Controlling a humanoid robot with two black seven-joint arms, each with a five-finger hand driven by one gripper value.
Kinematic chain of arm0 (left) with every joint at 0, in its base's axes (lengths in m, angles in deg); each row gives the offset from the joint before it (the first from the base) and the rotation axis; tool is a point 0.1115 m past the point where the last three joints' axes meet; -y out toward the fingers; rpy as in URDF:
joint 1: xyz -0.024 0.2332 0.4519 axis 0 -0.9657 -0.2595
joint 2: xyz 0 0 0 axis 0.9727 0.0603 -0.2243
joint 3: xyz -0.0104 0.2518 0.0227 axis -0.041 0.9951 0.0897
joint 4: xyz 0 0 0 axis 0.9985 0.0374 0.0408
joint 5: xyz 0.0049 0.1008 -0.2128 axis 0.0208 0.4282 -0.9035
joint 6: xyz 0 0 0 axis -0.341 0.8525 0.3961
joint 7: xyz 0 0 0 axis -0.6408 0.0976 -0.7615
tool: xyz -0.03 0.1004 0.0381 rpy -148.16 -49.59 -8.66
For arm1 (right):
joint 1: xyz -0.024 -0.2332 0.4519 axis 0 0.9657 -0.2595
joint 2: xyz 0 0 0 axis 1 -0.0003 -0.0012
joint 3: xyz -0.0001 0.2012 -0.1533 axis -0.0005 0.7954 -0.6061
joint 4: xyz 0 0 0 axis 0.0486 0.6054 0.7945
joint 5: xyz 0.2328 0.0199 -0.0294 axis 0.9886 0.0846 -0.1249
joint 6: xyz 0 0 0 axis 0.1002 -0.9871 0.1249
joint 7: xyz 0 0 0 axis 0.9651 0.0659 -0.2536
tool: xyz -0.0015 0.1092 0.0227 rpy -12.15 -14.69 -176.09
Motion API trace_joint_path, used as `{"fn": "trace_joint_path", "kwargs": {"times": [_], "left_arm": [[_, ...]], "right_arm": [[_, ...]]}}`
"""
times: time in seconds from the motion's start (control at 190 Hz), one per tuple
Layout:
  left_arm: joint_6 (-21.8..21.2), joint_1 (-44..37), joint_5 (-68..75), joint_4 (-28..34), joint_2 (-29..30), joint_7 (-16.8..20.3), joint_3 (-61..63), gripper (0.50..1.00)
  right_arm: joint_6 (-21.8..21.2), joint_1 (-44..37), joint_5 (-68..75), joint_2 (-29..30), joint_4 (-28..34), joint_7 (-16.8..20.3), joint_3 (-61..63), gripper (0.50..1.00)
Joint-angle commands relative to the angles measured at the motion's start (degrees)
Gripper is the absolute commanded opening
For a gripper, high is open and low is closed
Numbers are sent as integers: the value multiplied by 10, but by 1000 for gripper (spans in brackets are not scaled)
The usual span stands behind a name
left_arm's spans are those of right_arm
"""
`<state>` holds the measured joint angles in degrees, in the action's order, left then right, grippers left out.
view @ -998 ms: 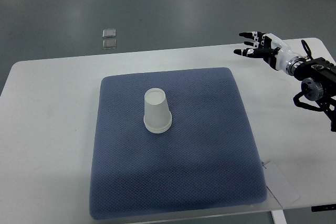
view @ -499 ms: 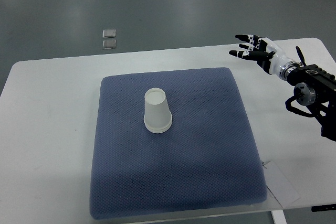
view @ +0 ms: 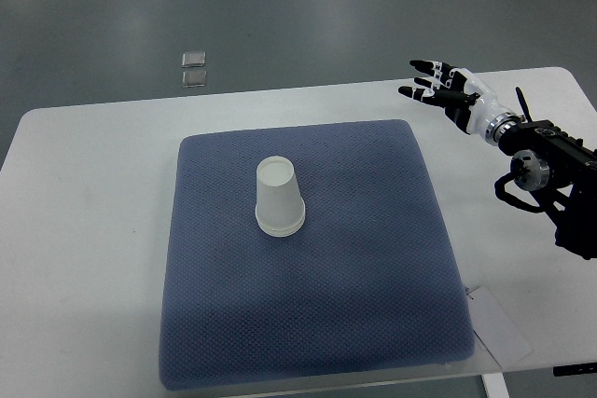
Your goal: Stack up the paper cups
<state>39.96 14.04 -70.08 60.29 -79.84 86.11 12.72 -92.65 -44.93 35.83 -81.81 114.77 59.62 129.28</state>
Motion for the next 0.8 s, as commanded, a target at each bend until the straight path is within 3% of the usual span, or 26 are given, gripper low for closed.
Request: {"fn": "trace_joint_path", "kwargs": {"times": [0.0,0.215,0.315,0.336,0.362,0.394,0.425,0.483,0.63,0.793], "left_arm": [[0,0,0,0,0,0,0,1000],[0,0,0,0,0,0,0,1000],[0,0,1,0,0,0,0,1000],[0,0,0,0,0,0,0,1000],[0,0,0,0,0,0,0,1000],[0,0,0,0,0,0,0,1000],[0,0,0,0,0,0,0,1000],[0,0,0,0,0,0,0,1000],[0,0,0,0,0,0,0,1000],[0,0,1,0,0,0,0,1000]], "right_arm": [[-1,0,0,1,0,0,0,930],[0,2,0,1,0,0,1,926],[-1,2,0,1,0,-3,4,901],[-2,3,0,1,0,-3,5,872],[-2,3,0,2,1,-3,5,797],[-4,3,0,2,1,-3,5,762],[-8,3,0,1,1,-3,5,697],[-16,3,0,1,1,-2,5,500],[-33,3,0,0,3,1,5,500],[-16,5,-1,2,3,-1,8,500]]}}
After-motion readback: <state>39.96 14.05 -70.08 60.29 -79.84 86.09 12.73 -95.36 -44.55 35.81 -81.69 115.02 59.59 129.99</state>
